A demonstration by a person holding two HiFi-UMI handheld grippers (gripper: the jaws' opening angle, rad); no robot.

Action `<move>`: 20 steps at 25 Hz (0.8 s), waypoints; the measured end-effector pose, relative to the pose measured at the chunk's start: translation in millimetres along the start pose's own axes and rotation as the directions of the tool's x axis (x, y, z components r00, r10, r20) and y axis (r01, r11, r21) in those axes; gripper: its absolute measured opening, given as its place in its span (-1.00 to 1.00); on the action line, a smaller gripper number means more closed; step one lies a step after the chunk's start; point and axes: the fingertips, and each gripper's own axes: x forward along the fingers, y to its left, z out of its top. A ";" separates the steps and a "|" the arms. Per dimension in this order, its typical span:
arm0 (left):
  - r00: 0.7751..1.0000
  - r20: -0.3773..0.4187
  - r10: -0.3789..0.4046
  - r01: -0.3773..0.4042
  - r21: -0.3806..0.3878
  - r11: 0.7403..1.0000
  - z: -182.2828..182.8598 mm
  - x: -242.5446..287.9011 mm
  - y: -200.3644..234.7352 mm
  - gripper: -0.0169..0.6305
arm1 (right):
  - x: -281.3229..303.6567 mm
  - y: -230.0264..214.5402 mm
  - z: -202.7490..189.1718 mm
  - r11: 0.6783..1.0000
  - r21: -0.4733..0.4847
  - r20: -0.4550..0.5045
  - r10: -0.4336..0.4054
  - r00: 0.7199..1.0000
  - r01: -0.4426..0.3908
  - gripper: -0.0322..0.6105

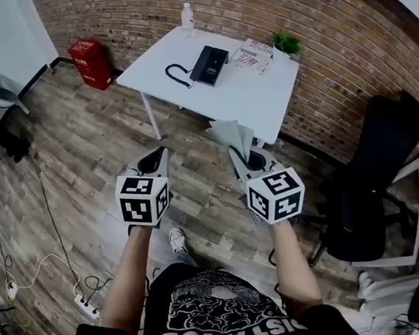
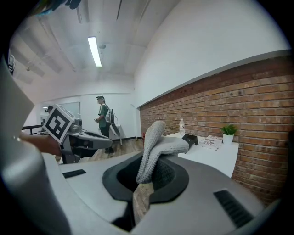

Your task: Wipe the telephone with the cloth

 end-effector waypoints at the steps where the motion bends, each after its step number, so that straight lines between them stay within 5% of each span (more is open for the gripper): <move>1: 1.000 0.000 -0.005 0.005 -0.001 1.000 3.3 8.7 10.0 -0.93 | 11.9 -2.6 3.8 1.000 0.000 -0.002 -0.007 1.000 0.007 -0.86; 20: 0.988 -0.006 -0.155 0.155 0.002 0.988 48.4 132.1 158.7 -0.93 | 177.2 -36.9 48.3 0.985 0.041 -0.064 -0.164 0.984 0.167 -0.86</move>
